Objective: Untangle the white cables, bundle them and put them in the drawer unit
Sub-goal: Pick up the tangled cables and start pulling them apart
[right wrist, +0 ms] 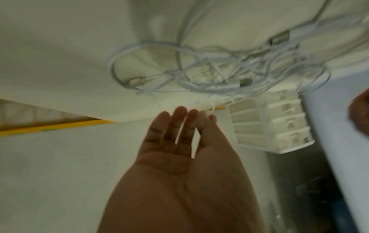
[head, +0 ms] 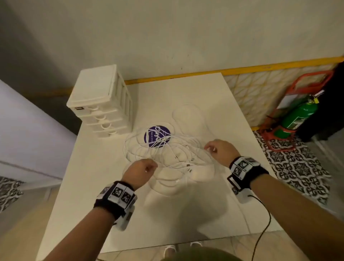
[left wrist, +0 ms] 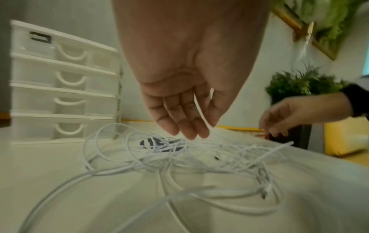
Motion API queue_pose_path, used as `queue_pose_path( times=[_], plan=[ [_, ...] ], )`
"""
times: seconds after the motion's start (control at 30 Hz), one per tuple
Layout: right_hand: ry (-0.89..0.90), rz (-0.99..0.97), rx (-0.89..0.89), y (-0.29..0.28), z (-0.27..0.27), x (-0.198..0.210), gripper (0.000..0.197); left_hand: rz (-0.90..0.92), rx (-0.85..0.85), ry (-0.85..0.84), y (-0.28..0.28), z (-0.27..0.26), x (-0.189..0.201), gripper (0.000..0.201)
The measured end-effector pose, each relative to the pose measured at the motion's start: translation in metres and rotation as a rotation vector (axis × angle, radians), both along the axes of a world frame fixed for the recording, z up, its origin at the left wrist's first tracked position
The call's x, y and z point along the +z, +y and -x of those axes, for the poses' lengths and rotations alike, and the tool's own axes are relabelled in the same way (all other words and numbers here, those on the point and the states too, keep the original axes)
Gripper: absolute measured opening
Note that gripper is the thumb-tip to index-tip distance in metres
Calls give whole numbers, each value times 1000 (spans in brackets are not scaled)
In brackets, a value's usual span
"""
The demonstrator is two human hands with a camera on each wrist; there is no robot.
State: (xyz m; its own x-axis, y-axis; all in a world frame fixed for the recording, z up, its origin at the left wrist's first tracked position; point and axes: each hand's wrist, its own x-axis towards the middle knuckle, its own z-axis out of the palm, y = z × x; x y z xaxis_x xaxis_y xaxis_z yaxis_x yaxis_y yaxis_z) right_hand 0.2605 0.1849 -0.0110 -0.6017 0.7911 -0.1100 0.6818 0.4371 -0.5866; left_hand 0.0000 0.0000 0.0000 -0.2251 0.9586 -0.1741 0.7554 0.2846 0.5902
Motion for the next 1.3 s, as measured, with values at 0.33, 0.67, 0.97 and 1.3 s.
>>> queue_pose_path(
  times=[0.33, 0.67, 0.97, 1.3],
  plan=[
    [-339, -52, 341, -8, 23, -23, 34, 205, -137, 122, 4, -35, -45, 17],
    [-132, -64, 161, -8, 20, -19, 16, 59, -153, 111, 35, -21, -31, 21],
    [559, -90, -277, -12, 33, 53, 10, 67, -452, 213, 111, -31, -46, 36],
    [934, -133, -209, -1, 42, 100, 19, 158, -556, 384, 120, -33, -49, 50]
  ],
)
